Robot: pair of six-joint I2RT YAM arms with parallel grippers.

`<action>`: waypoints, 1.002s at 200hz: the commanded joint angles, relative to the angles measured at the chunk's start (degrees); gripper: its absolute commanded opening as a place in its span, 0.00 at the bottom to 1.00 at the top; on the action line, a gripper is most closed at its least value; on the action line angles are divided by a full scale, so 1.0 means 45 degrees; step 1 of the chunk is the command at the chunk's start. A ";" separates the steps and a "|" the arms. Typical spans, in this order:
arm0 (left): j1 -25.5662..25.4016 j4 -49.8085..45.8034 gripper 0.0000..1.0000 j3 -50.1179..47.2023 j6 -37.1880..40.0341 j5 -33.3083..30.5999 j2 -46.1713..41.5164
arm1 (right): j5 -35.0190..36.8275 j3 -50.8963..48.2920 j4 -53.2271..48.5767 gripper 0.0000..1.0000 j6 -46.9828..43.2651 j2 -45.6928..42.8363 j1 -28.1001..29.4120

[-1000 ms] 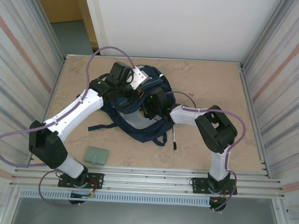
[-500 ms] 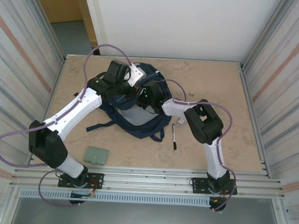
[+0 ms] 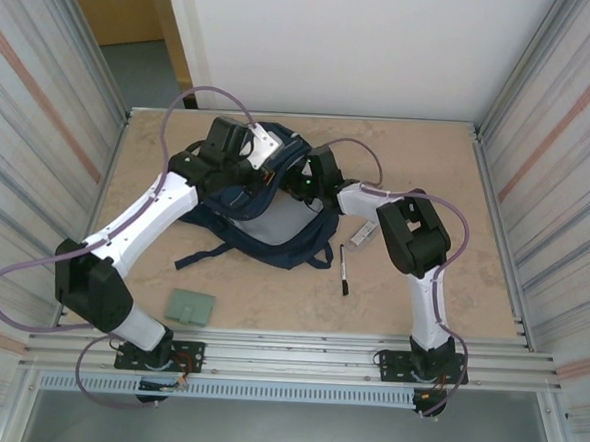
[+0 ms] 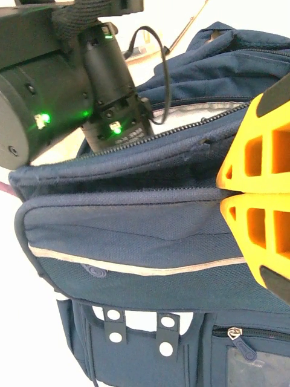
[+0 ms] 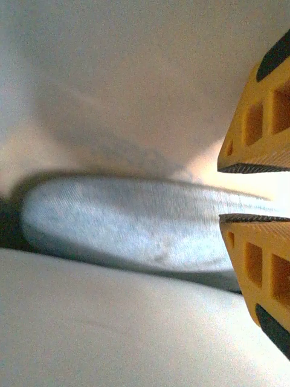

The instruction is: Pack the student bag

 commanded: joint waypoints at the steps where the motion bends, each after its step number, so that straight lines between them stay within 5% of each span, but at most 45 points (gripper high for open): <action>1: 0.0003 0.0476 0.00 -0.0034 0.0235 0.0888 -0.0721 | 0.0425 0.0223 -0.0028 0.22 -0.0922 0.0265 0.0074; 24: -0.0006 0.0754 0.00 -0.0220 0.0171 0.0919 -0.0721 | -0.0716 0.1385 0.0553 0.20 -0.0228 0.1399 0.0392; 133: 0.0103 0.1130 0.00 -0.0280 0.0074 0.1225 -0.0409 | 0.0421 0.2861 0.1047 0.16 0.1583 0.2589 0.1994; 200: 0.0803 0.1776 0.00 -0.0803 -0.0644 0.0084 -0.0303 | -0.0882 -0.0163 0.1306 0.38 0.0675 -0.0182 0.1007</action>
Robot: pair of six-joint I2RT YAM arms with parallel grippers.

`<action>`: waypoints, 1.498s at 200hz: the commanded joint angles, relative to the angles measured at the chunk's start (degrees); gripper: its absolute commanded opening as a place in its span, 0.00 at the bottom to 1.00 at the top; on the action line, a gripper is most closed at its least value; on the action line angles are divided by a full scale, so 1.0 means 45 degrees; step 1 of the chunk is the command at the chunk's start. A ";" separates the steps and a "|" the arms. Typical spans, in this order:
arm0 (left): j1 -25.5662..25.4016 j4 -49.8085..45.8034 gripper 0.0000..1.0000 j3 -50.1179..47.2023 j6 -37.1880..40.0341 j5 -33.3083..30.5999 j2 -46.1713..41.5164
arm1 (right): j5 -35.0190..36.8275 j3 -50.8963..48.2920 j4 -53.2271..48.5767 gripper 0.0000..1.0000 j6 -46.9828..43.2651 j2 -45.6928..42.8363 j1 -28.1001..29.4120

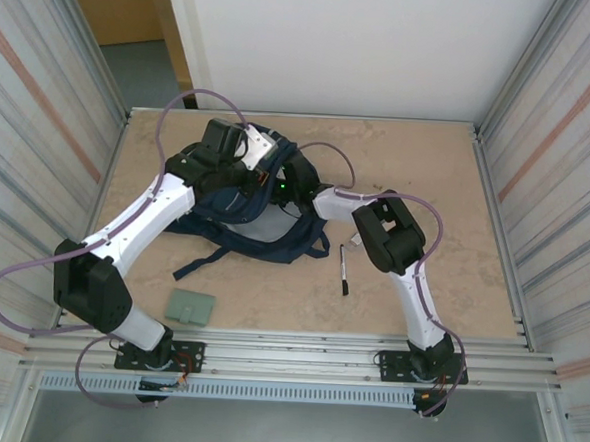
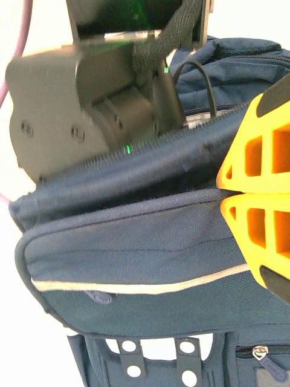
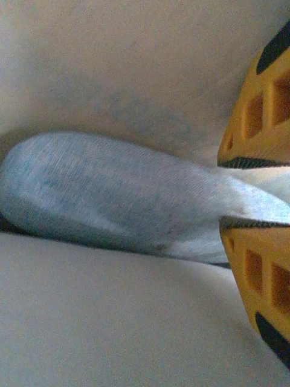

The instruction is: Pack the student bag

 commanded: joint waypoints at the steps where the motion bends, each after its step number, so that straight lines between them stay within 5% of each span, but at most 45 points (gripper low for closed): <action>1: 0.0293 0.1422 0.00 -0.0197 -0.0424 0.0017 -0.0200 | -0.0592 -0.1690 -0.0052 0.39 -0.0464 -0.1854 -0.0375; 33: 0.0251 0.1931 0.00 -0.0463 -0.0669 -0.0948 0.0313 | -0.1351 -0.3827 -0.0812 0.54 -0.2085 -0.4165 -0.0717; 81: 0.0285 0.2548 0.00 -0.1014 -0.0841 -0.0887 0.0452 | -0.1830 -0.5520 -0.2516 0.56 -0.3382 -0.7058 -0.1555; 112: 0.0275 0.2083 0.00 -0.0961 -0.1374 -0.0521 0.0418 | -0.0252 -0.6534 -0.4734 0.59 -0.5688 -0.9235 -0.1367; 150: -0.0828 0.2385 0.30 -0.1984 -0.1373 -0.1869 -0.0796 | 0.2396 -0.6333 -0.8847 0.62 -0.6245 -1.1465 -0.0275; 178: -0.0555 0.2047 0.55 -0.2659 -0.4424 -0.2575 -0.1800 | 0.4041 -0.6288 -1.0124 0.66 -0.7816 -1.2869 0.1575; 200: -0.0134 0.1684 0.63 -0.4047 -0.6723 -0.3166 -0.3425 | 0.2289 -0.5766 -1.0930 0.71 -0.9202 -1.1900 0.2989; 203: -0.0055 0.1583 0.92 -0.4281 -0.7100 -0.3257 -0.3694 | 0.2133 -0.5607 -1.1125 0.71 -0.9386 -1.1704 0.3266; 207: 0.0087 0.1470 0.98 -0.4594 -0.7492 -0.3208 -0.4011 | 0.2063 -0.5370 -1.1303 0.72 -0.9580 -1.1230 0.3652; 232: 0.2050 0.0848 0.99 -0.6533 -0.8800 -0.0182 -0.5484 | 0.3461 -0.3429 -1.2072 0.76 -0.9680 -0.8422 0.6273; 253: 0.4063 0.0719 0.99 -0.8475 -0.9941 0.2218 -0.6818 | 0.3005 -0.1872 -1.1593 0.78 -0.9292 -0.6097 0.7484; 299: 0.6427 -0.2377 0.99 -1.0351 -1.1669 0.0132 -1.0372 | 0.1798 0.0362 -1.0458 0.77 -0.9045 -0.3041 0.7350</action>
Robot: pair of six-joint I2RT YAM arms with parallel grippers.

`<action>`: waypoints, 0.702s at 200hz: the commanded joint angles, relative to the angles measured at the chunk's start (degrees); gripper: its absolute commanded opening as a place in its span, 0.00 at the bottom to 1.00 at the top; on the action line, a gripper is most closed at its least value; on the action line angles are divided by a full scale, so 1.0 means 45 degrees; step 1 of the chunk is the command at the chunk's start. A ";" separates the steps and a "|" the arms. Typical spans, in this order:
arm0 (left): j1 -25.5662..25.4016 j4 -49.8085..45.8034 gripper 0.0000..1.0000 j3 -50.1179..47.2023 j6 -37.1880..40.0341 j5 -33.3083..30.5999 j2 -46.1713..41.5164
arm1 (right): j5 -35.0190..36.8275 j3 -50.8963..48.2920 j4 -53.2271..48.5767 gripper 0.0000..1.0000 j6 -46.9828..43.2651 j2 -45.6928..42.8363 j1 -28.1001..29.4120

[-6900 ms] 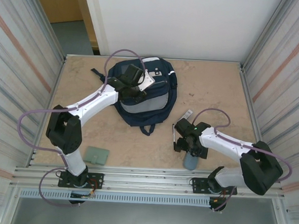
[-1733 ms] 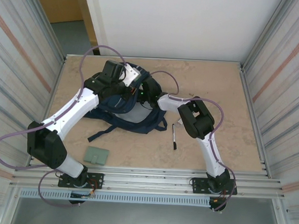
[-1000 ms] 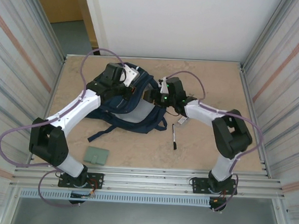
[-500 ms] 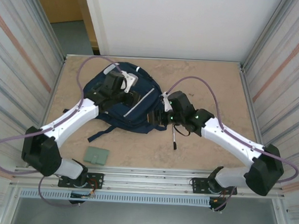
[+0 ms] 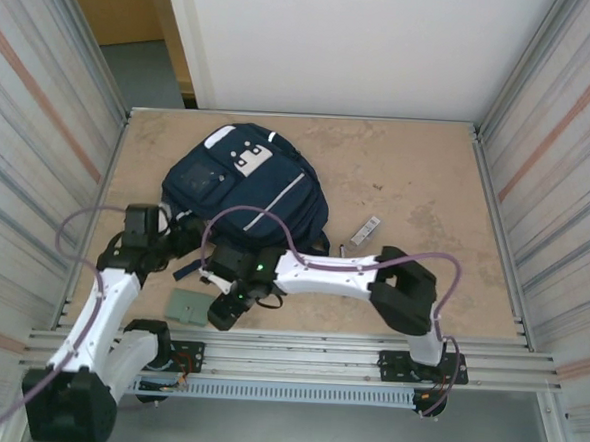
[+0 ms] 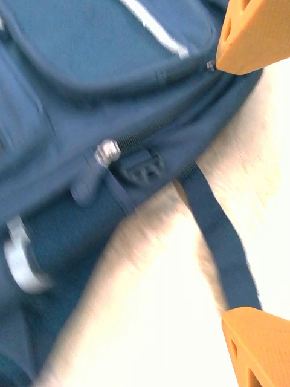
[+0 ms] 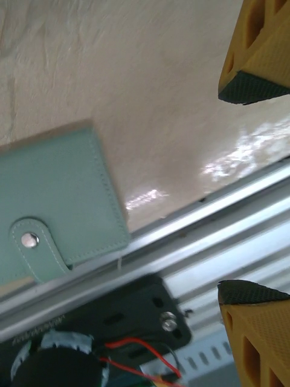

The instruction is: Pack the student bag

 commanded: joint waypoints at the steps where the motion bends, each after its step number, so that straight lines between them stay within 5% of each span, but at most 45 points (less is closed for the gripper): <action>1: 0.0803 -0.1947 0.99 -0.0309 -0.1700 -0.0544 -0.1692 | -0.0662 0.1014 0.0404 0.77 -0.0016 0.0786 -0.0517; 27: 0.1479 -0.2482 0.99 -0.1287 -0.3068 -0.0477 -0.3258 | -0.1612 0.2084 0.0507 0.74 -0.0311 0.2173 -0.0714; 68: 0.1517 -0.3629 0.81 -0.1583 -0.4670 -0.0771 -0.3414 | -0.2216 0.3483 0.0530 0.67 -0.0236 0.3750 -0.0784; 95: 0.1498 -0.4020 0.71 -0.1462 -0.4934 -0.0670 -0.2717 | -0.2423 0.3657 0.0424 0.52 -0.0159 0.4093 -0.0710; 140: 0.1497 -0.3917 0.71 -0.1085 -0.4613 -0.1023 -0.2296 | -0.2743 0.2808 0.0760 0.23 0.0783 0.3556 -0.0516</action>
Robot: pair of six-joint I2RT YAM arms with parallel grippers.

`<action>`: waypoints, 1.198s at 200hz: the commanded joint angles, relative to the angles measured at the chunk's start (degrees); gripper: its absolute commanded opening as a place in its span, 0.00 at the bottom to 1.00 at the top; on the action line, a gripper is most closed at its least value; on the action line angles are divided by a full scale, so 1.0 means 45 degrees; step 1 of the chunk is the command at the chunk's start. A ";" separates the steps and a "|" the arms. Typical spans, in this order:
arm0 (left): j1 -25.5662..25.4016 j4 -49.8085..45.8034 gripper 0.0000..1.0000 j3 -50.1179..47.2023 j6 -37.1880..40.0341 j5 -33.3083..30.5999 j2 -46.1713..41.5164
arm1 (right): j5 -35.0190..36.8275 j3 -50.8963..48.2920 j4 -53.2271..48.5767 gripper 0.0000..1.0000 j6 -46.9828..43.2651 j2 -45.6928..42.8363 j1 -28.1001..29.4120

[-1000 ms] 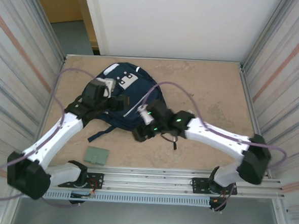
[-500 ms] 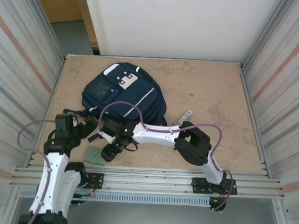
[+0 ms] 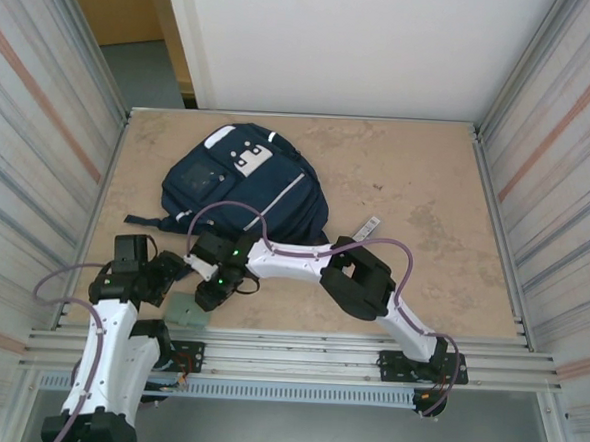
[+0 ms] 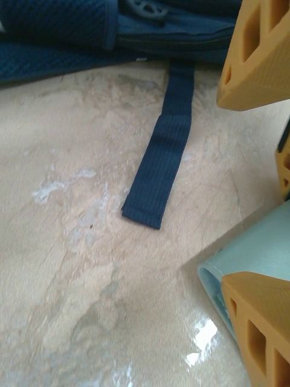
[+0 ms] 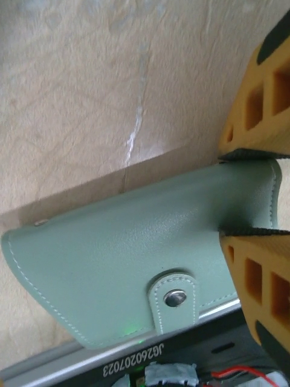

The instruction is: Pack the student bag

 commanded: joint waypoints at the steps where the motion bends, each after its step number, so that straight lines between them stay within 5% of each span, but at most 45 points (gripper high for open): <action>1: -0.0038 -0.0415 0.71 0.0320 0.0068 -0.0163 0.0055 | -0.0429 -0.0490 0.0258 0.23 0.0568 -0.0209 0.0322; 39: -0.0038 0.0366 0.71 0.0542 0.0821 0.0836 0.0153 | -0.0663 -0.1699 0.1059 0.07 0.1981 -0.1350 -0.0076; 82: -0.0383 0.1815 0.71 0.0856 0.1797 0.3691 0.0474 | -0.0814 -0.4943 0.2665 0.10 0.3815 -0.4366 -0.1476; 138: -0.3704 0.6335 0.77 -0.0046 0.2125 0.5421 0.1592 | 0.0199 -0.8275 0.3164 0.12 0.4382 -0.7622 -0.4072; 163: -0.5266 0.7544 0.77 0.0018 0.2242 0.5057 0.2773 | 0.0557 -0.8691 0.3105 0.18 0.4374 -0.8181 -0.4719; 180: -0.5800 0.7792 0.76 0.0087 0.2227 0.4910 0.3570 | 0.1025 -0.8934 0.3309 0.28 0.4346 -0.8185 -0.4593; 239: -0.5986 0.7491 0.66 -0.1213 0.1200 0.4560 0.4034 | 0.1196 -0.9022 0.3062 0.35 0.4315 -0.7423 -0.2691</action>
